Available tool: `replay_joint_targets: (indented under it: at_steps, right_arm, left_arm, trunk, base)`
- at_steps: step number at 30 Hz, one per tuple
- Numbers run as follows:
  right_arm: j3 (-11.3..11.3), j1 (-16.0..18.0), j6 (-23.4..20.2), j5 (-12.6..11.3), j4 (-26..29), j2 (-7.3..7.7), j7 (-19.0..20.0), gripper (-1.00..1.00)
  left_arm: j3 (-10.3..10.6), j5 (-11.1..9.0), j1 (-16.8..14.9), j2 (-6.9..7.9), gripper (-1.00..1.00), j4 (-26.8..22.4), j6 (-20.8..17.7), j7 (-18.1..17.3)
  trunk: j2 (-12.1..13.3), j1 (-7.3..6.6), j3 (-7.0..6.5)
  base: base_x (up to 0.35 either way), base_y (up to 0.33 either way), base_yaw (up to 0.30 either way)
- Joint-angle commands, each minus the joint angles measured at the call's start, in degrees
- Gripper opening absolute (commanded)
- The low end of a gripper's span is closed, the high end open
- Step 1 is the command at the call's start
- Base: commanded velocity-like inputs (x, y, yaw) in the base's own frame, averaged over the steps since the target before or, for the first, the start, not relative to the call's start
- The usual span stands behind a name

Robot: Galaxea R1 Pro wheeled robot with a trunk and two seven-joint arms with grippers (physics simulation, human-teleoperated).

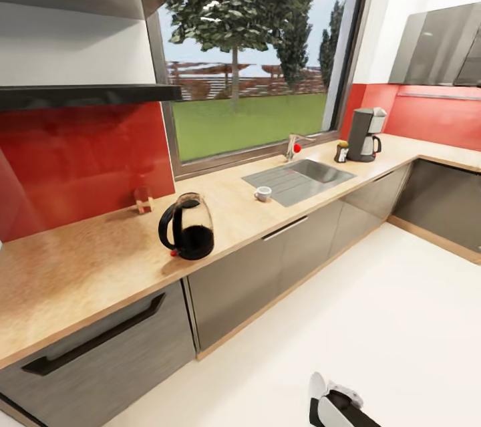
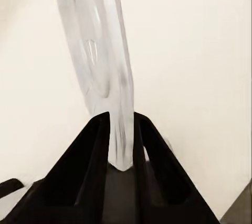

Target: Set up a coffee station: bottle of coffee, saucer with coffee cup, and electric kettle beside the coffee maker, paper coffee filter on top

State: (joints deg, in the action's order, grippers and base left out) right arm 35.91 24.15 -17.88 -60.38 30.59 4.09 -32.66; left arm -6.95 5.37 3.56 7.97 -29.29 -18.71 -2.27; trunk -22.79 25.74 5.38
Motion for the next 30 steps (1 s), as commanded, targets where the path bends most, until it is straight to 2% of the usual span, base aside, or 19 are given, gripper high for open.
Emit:
replay_joint_targets:
  at_steps: [1, 3, 5, 7, 11, 14, 17, 19, 25, 30]
  right_arm:
    - [0.38, 0.08, -0.06, 2.19, -1.11, 0.15, -0.23, -1.0]
    - [0.35, 0.09, 0.63, 5.85, -4.4, 0.25, -0.04, -1.0]
    - [0.32, 0.1, 2.34, 8.06, -7.87, 0.46, 1.8, -1.0]
    - [0.36, 0.08, 4.96, 9.11, -11.42, 1.15, 6.69, -1.0]
    - [0.37, 0.09, 8.88, 9.72, -17.58, 1.88, 20.45, -1.0]
    - [0.38, 0.1, 9.56, 10.42, -19.24, 2.02, 25.07, -1.0]
    - [0.38, 0.08, 9.82, 12.78, -19.88, 2.1, 26.9, -1.0]
    - [0.39, 0.1, 9.86, 13.43, -19.98, 2.08, 27.19, -1.0]
    - [0.34, 0.1, 9.96, 13.79, -20.04, 1.99, 27.33, -1.0]
    - [0.3, 0.1, 9.97, 13.81, -20.05, 1.55, 27.26, -1.0]
  left_arm:
    - [-0.3, 0.59, 0.04, -0.18, 1.0, -0.22, -0.36, -0.22]
    - [-0.33, 0.6, 0.04, -0.32, 1.0, -0.21, -0.36, -0.21]
    - [-0.34, 0.6, 0.04, -0.37, 1.0, -0.2, -0.39, -0.15]
    - [-0.34, 0.59, 0.04, -0.4, 1.0, -0.15, -0.42, 0.15]
    - [-0.52, 0.53, 0.04, -0.34, 1.0, 0.2, -0.44, 3.53]
    - [-0.55, 0.51, 0.04, -0.33, 1.0, 2.04, -0.4, 7.0]
    - [-0.47, 0.41, 0.04, -0.39, 1.0, 5.35, -0.31, 9.88]
    - [-0.55, 0.32, 0.04, -0.42, 1.0, 6.06, -0.12, 10.37]
    - [-0.51, 0.43, 0.04, -1.11, 1.0, 8.97, 4.96, 10.82]
    - [-0.44, 0.49, 0.04, -1.28, 1.0, 10.83, 6.2, 11.18]
  trunk:
    - [-0.13, 0.04, 0.12]
    - [-0.13, 0.04, 0.12]
    - [-0.13, 0.04, 0.12]
    - [-0.13, 0.04, 0.12]
    - [-0.13, 0.04, 0.12]
    - [-0.13, 0.04, 0.12]
    - [-0.13, 0.04, 0.12]
    - [-0.13, 0.04, 0.12]
    - [-0.13, 0.04, 0.12]
    - [-0.13, 0.04, 0.12]
  base:
    - [0.0, 0.0, -0.265]
    - [0.0, 0.0, -0.265]
    - [0.0, 0.0, -0.264]
    - [0.0, 0.0, -0.172]
    - [0.0, 0.0, -0.05]
    - [0.0, 0.0, -0.012]
    - [0.0, 0.0, -0.003]
    - [0.0, 0.0, 0.0]
    - [0.0, 0.0, 0.0]
    - [0.0, 0.0, 0.0]
